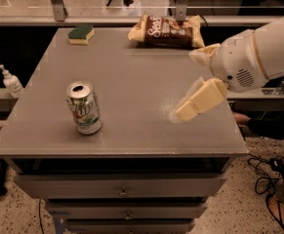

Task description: Pick 7up can

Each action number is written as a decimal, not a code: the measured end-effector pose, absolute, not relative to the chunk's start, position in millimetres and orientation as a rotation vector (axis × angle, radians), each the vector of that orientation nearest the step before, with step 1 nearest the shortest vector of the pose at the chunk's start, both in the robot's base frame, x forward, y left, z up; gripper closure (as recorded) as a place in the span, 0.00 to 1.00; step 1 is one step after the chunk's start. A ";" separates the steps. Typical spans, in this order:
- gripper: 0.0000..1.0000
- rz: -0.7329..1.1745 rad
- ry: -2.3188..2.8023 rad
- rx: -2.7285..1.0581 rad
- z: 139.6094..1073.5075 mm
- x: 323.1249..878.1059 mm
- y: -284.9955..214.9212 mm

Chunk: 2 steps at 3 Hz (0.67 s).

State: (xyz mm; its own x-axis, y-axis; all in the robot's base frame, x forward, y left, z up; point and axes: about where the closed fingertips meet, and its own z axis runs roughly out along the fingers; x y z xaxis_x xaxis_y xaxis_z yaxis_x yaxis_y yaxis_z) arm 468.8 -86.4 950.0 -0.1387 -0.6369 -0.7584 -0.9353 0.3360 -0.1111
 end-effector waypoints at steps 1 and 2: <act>0.00 0.620 1.726 -1.354 944.2 466.5 -36.7; 0.00 0.697 1.614 -1.365 926.6 466.3 19.1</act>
Offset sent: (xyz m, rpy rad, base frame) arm 0.0003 0.1669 -0.0479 0.3172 -0.1050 0.2067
